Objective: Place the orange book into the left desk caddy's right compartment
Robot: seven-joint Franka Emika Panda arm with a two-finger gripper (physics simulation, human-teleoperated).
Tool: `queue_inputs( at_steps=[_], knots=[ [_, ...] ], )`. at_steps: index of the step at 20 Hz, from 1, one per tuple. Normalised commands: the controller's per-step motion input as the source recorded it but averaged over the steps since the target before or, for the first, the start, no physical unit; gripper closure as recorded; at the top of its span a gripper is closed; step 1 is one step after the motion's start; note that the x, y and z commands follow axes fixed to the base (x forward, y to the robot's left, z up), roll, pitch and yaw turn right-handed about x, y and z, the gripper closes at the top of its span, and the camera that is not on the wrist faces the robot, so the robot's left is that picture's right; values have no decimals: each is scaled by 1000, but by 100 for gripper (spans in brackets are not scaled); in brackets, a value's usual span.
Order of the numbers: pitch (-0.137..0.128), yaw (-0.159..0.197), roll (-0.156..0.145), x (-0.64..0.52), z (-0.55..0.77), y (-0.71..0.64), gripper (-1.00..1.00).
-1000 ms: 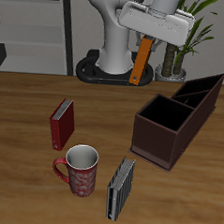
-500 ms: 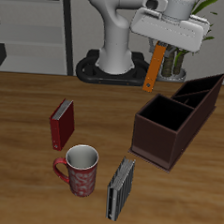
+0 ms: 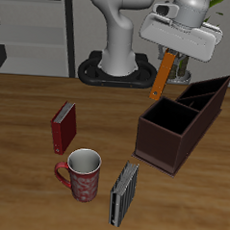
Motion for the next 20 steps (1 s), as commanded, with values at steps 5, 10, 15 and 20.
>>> queue_inputs(
  at_steps=[5, 10, 15, 20],
  knots=[
    [15, 10, 29, 48, -124, 224, 100],
    [7, -10, 20, 54, -63, 216, 100],
    [-6, 19, 34, 20, -49, 216, 100],
    [-20, 13, 5, 26, -18, 6, 100]
  ],
)
